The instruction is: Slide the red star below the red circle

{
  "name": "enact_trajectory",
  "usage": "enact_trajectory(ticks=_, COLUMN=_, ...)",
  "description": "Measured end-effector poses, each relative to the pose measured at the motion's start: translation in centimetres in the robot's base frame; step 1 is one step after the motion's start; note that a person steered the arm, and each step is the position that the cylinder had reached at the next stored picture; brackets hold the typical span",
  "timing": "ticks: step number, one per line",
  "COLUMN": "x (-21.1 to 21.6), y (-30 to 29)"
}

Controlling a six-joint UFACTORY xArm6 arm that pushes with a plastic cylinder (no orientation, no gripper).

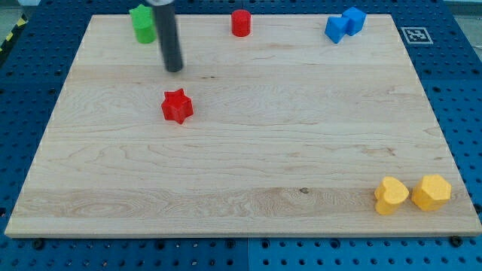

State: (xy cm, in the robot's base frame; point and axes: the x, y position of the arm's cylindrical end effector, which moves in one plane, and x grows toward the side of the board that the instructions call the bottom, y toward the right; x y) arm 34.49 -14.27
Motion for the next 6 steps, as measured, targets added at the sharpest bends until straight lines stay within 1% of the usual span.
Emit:
enact_trajectory(ticks=1, x=4.8, y=-2.6)
enact_trajectory(ticks=2, x=9.8, y=-1.6)
enact_trajectory(ticks=3, x=10.9, y=1.1)
enact_trajectory(ticks=4, x=10.1, y=3.6)
enact_trajectory(ticks=6, x=5.8, y=6.3)
